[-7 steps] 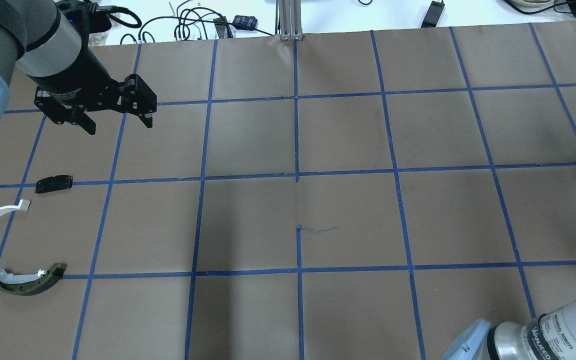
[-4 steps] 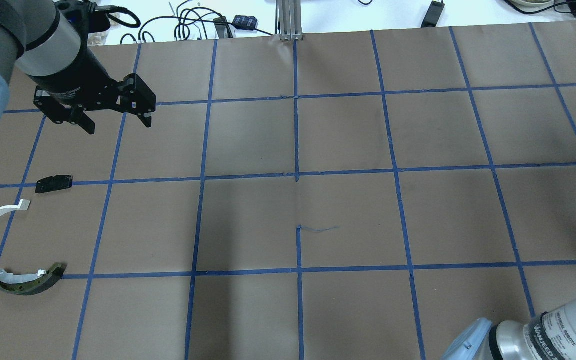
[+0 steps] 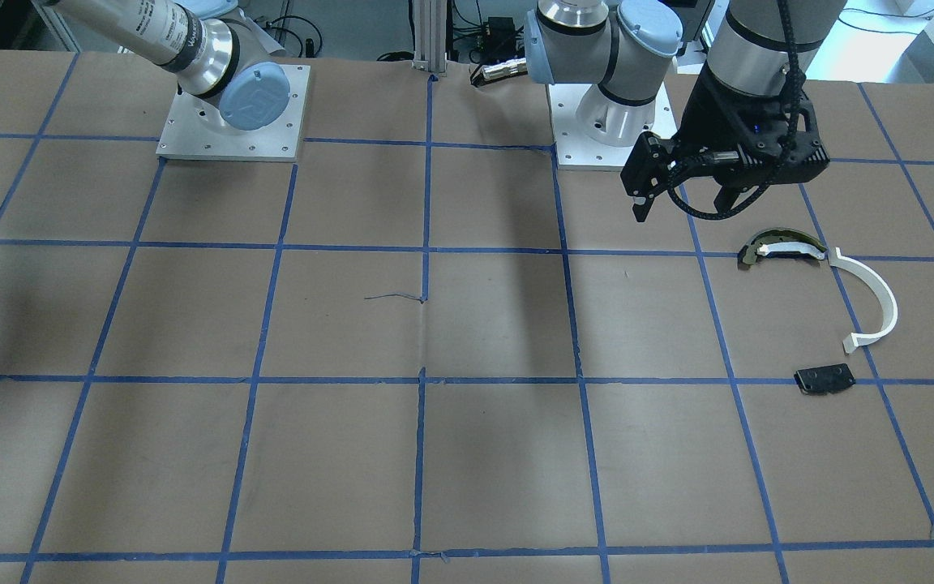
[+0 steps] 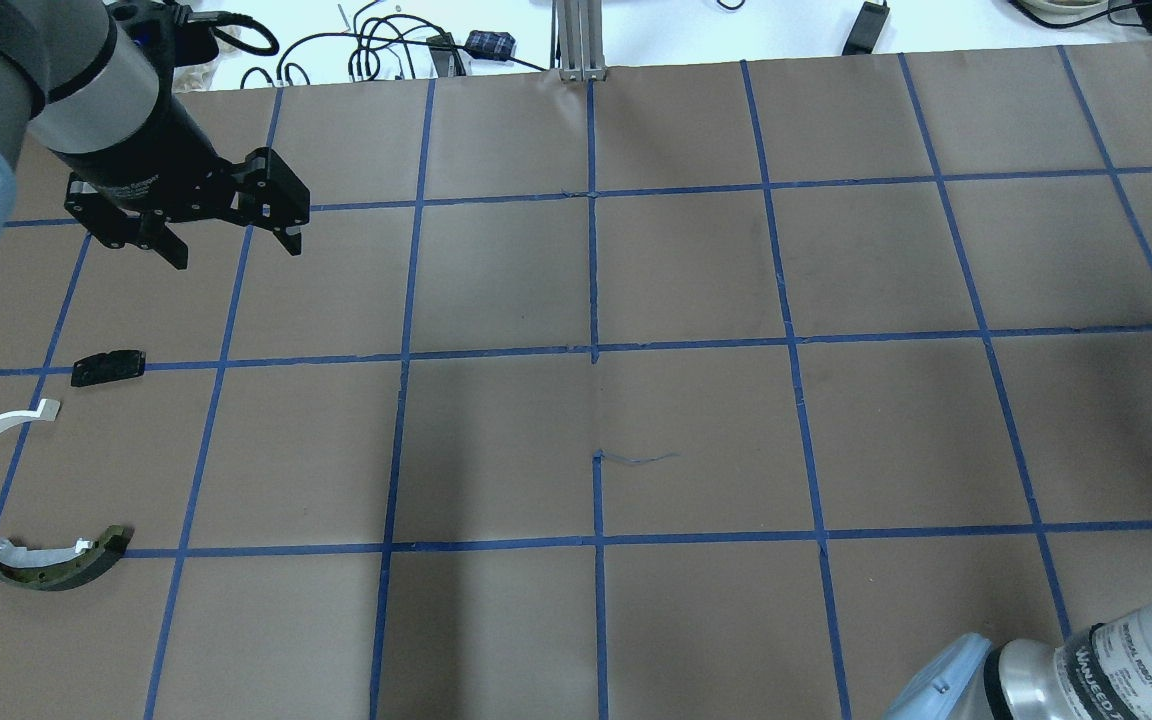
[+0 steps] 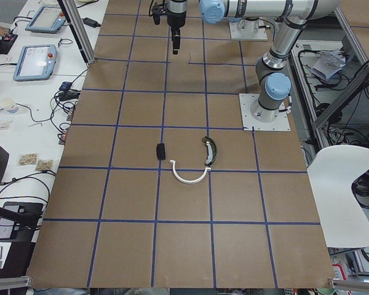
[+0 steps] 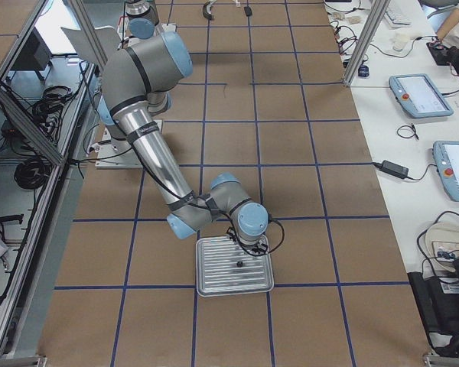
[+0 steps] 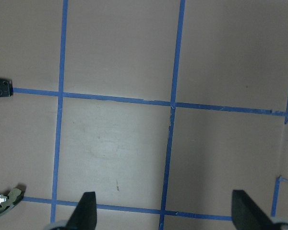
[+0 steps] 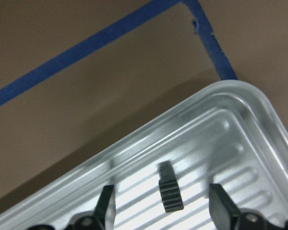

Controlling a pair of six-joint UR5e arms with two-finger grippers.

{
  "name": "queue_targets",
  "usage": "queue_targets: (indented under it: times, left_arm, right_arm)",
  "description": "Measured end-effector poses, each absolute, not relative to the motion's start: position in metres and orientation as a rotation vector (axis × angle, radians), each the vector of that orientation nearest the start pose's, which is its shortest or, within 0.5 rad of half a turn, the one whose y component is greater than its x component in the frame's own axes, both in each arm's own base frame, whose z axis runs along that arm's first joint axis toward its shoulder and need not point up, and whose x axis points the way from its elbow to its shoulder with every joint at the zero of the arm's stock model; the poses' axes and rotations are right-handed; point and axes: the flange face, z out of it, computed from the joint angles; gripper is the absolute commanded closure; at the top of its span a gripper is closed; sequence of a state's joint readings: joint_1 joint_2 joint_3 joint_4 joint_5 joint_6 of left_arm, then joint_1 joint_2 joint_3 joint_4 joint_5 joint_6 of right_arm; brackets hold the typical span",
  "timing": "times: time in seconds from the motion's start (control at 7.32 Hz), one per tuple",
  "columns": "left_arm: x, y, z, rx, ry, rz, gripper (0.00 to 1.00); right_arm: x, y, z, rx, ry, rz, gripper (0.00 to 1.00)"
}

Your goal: Place bearing gear from tray to pile

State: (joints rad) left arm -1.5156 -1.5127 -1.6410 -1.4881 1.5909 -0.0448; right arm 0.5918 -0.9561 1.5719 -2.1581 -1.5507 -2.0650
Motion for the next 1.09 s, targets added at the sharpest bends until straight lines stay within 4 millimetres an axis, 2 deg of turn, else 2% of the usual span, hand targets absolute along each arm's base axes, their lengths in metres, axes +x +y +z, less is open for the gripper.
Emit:
queue_targets:
  times: [0.27,0.41,0.68,0.82,0.96,1.09]
  left_arm:
    - [-0.105,-0.481,0.489,-0.157,3.115,-0.105,0.00]
    - [-0.105,-0.480,0.489,-0.157,3.114,-0.105,0.00]
    - [-0.105,-0.480,0.489,-0.157,3.113,-0.105,0.00]
    - [-0.105,-0.480,0.489,-0.157,3.113,-0.104,0.00]
    - [-0.105,-0.479,0.488,-0.156,3.112,-0.100,0.00]
    - [-0.105,-0.479,0.486,-0.156,3.112,-0.096,0.00]
  right_arm:
    - [-0.475,-0.479,0.180,-1.614,2.675,-0.013,0.94]
    - [-0.477,-0.478,0.182,-1.604,2.687,0.017,0.98]
    - [-0.478,-0.476,0.193,-1.559,2.733,0.069,0.98]
    - [-0.471,-0.476,0.217,-1.496,2.778,0.081,0.98]
    - [-0.450,-0.476,0.252,-1.373,2.819,0.085,0.98]
    - [-0.414,-0.479,0.292,-1.237,2.847,0.102,0.98]
